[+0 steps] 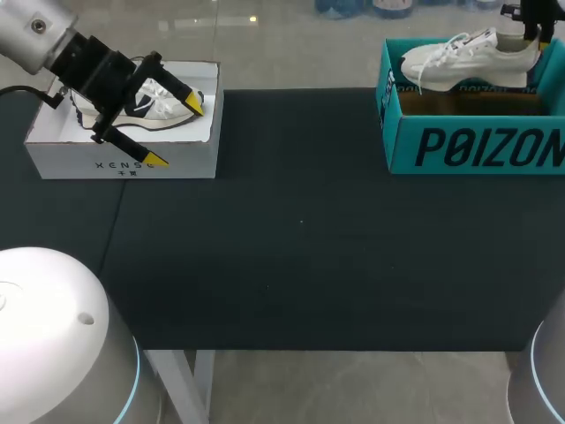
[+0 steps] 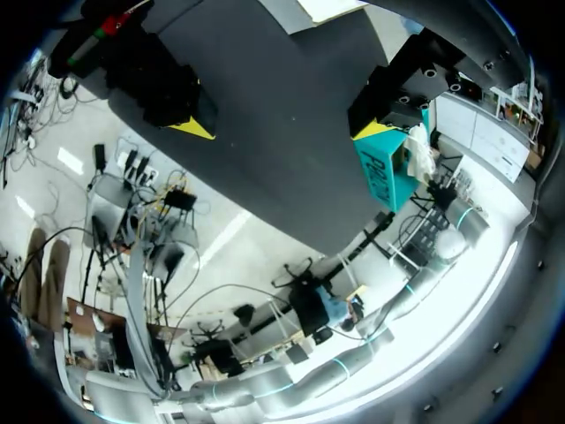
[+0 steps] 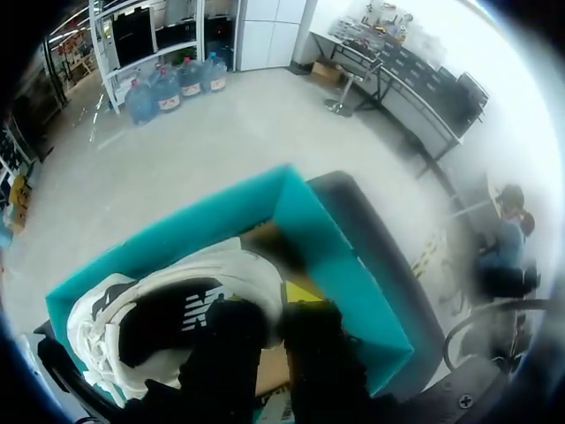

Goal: Take the shoe out of the shoebox, open the shoe tongue, remove and reinsert the insole, then place the shoe into the shoebox

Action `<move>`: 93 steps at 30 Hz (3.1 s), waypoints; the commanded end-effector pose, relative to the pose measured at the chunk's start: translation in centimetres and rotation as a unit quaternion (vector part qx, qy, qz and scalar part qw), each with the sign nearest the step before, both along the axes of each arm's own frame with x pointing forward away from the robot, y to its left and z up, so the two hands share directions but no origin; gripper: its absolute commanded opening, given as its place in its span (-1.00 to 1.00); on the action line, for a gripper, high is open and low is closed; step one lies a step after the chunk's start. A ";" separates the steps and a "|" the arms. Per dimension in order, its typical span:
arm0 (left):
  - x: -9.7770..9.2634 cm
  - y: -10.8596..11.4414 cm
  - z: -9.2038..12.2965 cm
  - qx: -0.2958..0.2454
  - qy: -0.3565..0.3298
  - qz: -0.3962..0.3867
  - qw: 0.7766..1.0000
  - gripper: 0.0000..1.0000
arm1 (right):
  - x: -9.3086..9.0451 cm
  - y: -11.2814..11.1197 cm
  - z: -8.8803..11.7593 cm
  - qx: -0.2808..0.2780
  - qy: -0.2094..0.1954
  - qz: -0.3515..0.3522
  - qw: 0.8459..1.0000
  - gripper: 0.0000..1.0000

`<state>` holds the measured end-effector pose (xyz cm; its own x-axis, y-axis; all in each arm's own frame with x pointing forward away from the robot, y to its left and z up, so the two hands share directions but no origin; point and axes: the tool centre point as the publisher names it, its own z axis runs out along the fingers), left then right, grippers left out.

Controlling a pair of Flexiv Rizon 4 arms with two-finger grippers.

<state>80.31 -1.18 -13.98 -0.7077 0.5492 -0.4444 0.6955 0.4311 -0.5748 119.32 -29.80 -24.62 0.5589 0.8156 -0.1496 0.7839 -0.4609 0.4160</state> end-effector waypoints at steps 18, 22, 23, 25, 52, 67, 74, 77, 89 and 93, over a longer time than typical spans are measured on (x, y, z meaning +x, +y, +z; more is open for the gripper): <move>0.0 0.0 0.1 0.002 0.000 0.000 1.000 1.00 | 1.3 -0.4 -3.3 0.010 0.025 -0.005 1.000 -1.00; 0.0 0.0 0.1 0.002 0.000 0.000 1.000 1.00 | 1.2 -0.3 -3.2 0.010 0.025 -0.002 1.000 -1.00; 0.0 0.0 0.1 0.002 0.000 0.000 1.000 1.00 | 1.1 -0.2 -3.0 0.010 0.024 -0.002 1.000 -1.00; 0.0 0.0 0.1 0.002 0.000 0.000 1.000 1.00 | 0.8 -0.2 -2.3 0.011 0.020 -0.003 1.000 -1.00; 0.0 0.0 0.1 0.002 0.000 0.000 1.000 1.00 | -1.1 -1.8 11.3 -0.002 -0.076 0.009 0.997 -1.00; 0.0 0.0 0.1 0.002 0.000 0.000 1.000 1.00 | -1.4 -1.8 11.6 -0.004 -0.074 0.007 0.997 -1.00; 0.0 0.0 0.1 0.002 0.000 0.000 1.000 1.00 | -1.4 -1.8 11.6 -0.004 -0.074 0.007 0.997 -1.00; 0.0 0.0 0.1 0.002 0.000 0.000 1.000 1.00 | -1.4 -1.8 11.6 -0.004 -0.074 0.007 0.997 -1.00; 0.0 0.0 0.1 0.002 0.000 0.000 1.000 1.00 | -3.7 -3.3 10.3 0.003 -0.064 -0.008 0.998 -1.00; 0.0 0.0 0.1 0.002 0.000 0.000 1.000 1.00 | -5.8 -3.8 9.4 0.017 -0.070 -0.009 0.997 -1.00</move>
<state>80.31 -1.18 -13.98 -0.7077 0.5492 -0.4445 0.6956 0.4311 -0.5748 115.63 -33.22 -14.85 0.6006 0.7957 -0.0786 0.7185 -0.4939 0.4897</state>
